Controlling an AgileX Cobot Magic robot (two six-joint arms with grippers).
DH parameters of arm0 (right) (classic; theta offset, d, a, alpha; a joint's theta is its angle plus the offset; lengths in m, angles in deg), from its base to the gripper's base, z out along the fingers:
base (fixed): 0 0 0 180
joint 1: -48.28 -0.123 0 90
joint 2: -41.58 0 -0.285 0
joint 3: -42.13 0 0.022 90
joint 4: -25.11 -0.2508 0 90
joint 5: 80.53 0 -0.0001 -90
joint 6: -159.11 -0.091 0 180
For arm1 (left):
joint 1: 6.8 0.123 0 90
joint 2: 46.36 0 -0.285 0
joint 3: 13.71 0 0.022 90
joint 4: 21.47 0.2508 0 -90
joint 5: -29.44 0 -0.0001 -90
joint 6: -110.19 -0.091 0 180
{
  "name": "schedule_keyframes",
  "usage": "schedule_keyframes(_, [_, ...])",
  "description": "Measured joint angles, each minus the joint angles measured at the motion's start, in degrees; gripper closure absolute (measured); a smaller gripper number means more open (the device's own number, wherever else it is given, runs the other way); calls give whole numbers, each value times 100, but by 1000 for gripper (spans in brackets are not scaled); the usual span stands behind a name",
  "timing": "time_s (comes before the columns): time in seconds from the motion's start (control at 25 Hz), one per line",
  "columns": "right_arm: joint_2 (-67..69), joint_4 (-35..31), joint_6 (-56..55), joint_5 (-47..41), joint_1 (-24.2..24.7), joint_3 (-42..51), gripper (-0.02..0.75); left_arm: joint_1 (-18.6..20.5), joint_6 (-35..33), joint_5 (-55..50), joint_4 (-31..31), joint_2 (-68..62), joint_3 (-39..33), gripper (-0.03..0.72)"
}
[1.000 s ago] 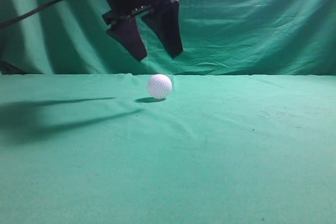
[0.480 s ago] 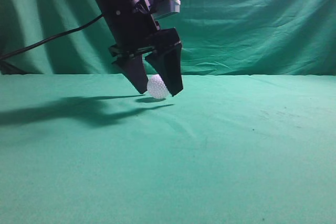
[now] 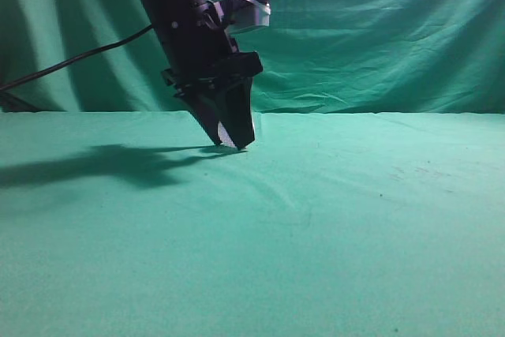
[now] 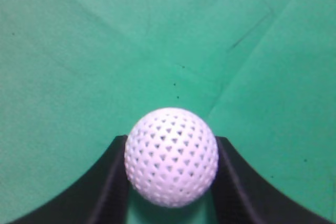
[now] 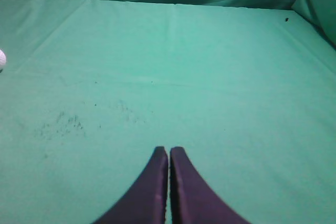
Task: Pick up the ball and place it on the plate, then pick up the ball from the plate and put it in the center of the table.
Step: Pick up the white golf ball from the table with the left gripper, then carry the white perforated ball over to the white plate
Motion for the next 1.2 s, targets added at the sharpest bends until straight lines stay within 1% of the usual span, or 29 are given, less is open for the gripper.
schedule_keyframes(0.16, [0, 0, 0, 0, 0, 0, 738, 0, 0, -327, 8, -10, 272, 371])
schedule_keyframes(0.28, [0, 0, 0, 0, 0, 0, 738, 0, 41, -769, 8, -10, 672, 371])
schedule_keyframes(0.4, [0, 0, 0, 0, 0, 0, 738, 0, 404, -1177, 59, -10, 1143, 371])
schedule_keyframes(0.56, [0, 0, 0, 0, 0, 0, 738, 0, 1147, -1573, 313, 61, 1631, 371])
schedule_keyframes(0.64, [0, 0, 0, 0, 0, 0, 738, 0, 1305, -1668, 340, 223, 1657, 371])
schedule_keyframes(0.76, [0, 0, 0, 0, 0, 0, 738, 0, 1372, -1875, 360, 536, 1672, 371])
schedule_keyframes(0.88, [0, 0, 0, 0, 0, 0, 738, 0, 1561, -2113, 501, 880, 1694, 371])
schedule_keyframes(1.08, [0, 0, 0, 0, 0, 0, 738, -9, 1922, -2253, 1077, 1462, 1563, 371])
schedule_keyframes(1.2, [0, 14, 0, 0, 0, 0, 738, -9, 2132, -2097, 1446, 1947, 1151, 371])
